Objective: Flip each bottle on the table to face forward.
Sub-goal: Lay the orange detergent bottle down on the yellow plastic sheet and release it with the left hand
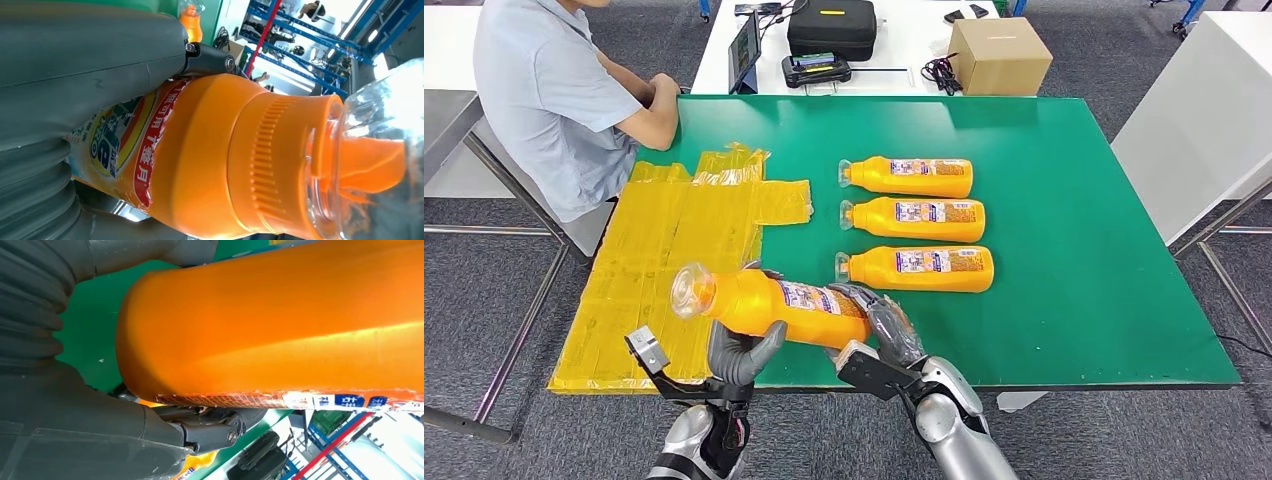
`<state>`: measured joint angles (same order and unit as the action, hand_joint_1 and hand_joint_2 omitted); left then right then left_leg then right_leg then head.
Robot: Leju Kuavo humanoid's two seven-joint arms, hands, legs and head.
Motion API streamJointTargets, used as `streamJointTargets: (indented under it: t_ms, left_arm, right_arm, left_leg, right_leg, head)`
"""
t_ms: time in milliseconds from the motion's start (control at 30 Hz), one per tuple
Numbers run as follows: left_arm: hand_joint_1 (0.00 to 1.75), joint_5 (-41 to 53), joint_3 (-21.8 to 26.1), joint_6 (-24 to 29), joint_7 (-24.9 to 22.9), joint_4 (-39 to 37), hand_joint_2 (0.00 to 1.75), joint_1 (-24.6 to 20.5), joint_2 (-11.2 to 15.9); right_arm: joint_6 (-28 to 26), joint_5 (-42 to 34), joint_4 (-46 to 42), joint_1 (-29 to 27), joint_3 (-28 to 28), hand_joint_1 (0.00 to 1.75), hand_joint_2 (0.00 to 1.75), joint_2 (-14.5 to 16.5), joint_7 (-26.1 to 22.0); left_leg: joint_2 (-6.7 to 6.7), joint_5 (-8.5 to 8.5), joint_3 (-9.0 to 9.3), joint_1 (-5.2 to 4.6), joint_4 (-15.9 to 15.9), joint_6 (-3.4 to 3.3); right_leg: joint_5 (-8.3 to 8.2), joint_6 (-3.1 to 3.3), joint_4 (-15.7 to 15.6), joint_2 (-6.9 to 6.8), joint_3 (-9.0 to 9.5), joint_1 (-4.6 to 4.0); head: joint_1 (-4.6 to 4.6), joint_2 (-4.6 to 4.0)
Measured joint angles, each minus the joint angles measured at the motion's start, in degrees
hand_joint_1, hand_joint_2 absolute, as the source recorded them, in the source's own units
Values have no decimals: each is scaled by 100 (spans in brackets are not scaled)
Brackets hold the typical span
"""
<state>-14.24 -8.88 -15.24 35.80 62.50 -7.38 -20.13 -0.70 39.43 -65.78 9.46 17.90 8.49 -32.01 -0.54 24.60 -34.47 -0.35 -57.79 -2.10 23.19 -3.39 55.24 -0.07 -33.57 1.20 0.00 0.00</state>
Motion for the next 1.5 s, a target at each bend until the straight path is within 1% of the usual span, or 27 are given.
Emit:
streamJointTargets:
  t_ms: [33, 67, 233, 433, 600, 700, 767, 867, 933, 1067, 1200, 1267, 1333, 1400, 1500]
  left_arm:
    - [175, 14, 7, -27, -5, 4, 175, 0, 0]
    - [175, 32, 14, -56, -10, 16, 175, 2, 0]
    - [175, 256, 34, -61, -23, 138, 175, 41, 0]
    - [175, 1062, 97, 583, -271, 356, 175, 133, 0]
    - [175, 1470, 205, 731, -492, 698, 175, 266, 0]
    - [175, 1771, 263, 856, -544, 913, 175, 350, 0]
    - [175, 2380, 302, 1241, -518, 1086, 175, 404, 0]
    - [175, 4028, 366, 2216, -523, 1547, 175, 519, 0]
    - [175, 4836, 431, 2649, -619, 1907, 175, 602, 0]
    - [175, 5525, 545, 2986, -784, 2422, 175, 678, 0]
    - [175, 7080, 579, 3457, -1202, 2694, 175, 586, 1]
    - [175, 7843, 578, 3652, -1494, 2729, 175, 530, 9]
    - [175, 8420, 578, 3842, -1749, 2705, 175, 479, 31]
    - [175, 8689, 579, 3968, -1885, 2652, 175, 430, 61]
    - [175, 8769, 580, 4031, -1935, 2578, 175, 386, 96]
  right_arm:
    - [0, 1, 7, 2, -1, 6, 175, 1, -2]
    - [-1, -3, 13, 3, -4, 0, 175, 1, -2]
    - [-21, -100, 38, -40, -88, 0, 175, -3, 23]
    - [-74, -208, 3, -205, -342, 0, 175, 9, 23]
    - [-231, -184, -67, -325, -771, 0, 175, 77, -25]
    - [-302, -134, -107, -374, -1086, 0, 175, 143, -78]
    - [-352, -91, -180, -423, -1266, 0, 175, 188, -124]
    - [-370, -25, -488, -583, -1495, 0, 175, 274, -157]
    - [-340, 13, -762, -713, -1605, 0, 175, 338, -158]
    - [-283, 34, -1152, -863, -1740, 0, 175, 435, -158]
    - [-270, -2, -1316, -866, -1784, 0, 175, 537, -174]
    - [-238, -91, -1371, -865, -1785, 0, 175, 589, -221]
    - [-195, -200, -1430, -867, -1782, 0, 175, 639, -281]
    - [-168, -269, -1491, -869, -1776, 0, 175, 680, -315]
    - [-157, -297, -1559, -870, -1769, 0, 175, 716, -327]
  left_leg:
    - [0, 0, 0, 0, 0, 0]
    - [0, 0, 0, 0, 0, 0]
    - [0, 0, -1, 0, 0, 0]
    - [-3, 1, -4, 0, 0, 0]
    - [-3, 1, -5, 0, 0, 0]
    - [-3, 1, -5, 0, 0, 0]
    - [-3, 1, -5, 0, 0, 0]
    - [-4, 1, -6, 0, 0, 0]
    - [-1, 1, -7, 1, 0, 1]
    - [-2, 2, -10, 1, 0, 1]
    - [-2, 0, -9, 1, 0, 1]
    - [-2, 0, -8, 1, 0, 0]
    - [-2, -1, -7, 1, 0, 0]
    - [-2, -1, -8, 1, 0, 0]
    - [-2, 0, -9, 1, 0, 1]
  right_leg:
    - [0, 0, 0, 0, 0, 0]
    - [0, 0, 0, 0, 0, 0]
    - [0, 0, 0, 0, 0, 0]
    - [0, 0, 0, -1, -1, 0]
    - [0, 0, 0, -1, -1, 0]
    - [0, 0, 0, -1, -1, 0]
    - [0, 0, 0, -1, -1, 0]
    - [0, 0, 0, -1, -2, 0]
    - [1, 0, 0, 0, -4, 0]
    - [1, 1, 0, 0, -8, 0]
    - [1, 1, 0, 0, -7, 0]
    - [0, 0, 0, 0, -6, 0]
    - [0, 0, 0, 0, -6, 0]
    - [0, 0, 0, 0, -6, 0]
    - [0, 0, 0, 0, -7, 0]
  head:
    - [0, 0]
    - [0, 0]
    - [1, 0]
    - [0, 0]
    - [1, 0]
    - [1, 0]
    - [2, 0]
    - [2, 0]
    - [2, 0]
    - [2, 0]
    - [2, 0]
    - [2, 0]
    - [2, 0]
    - [2, 0]
    - [2, 0]
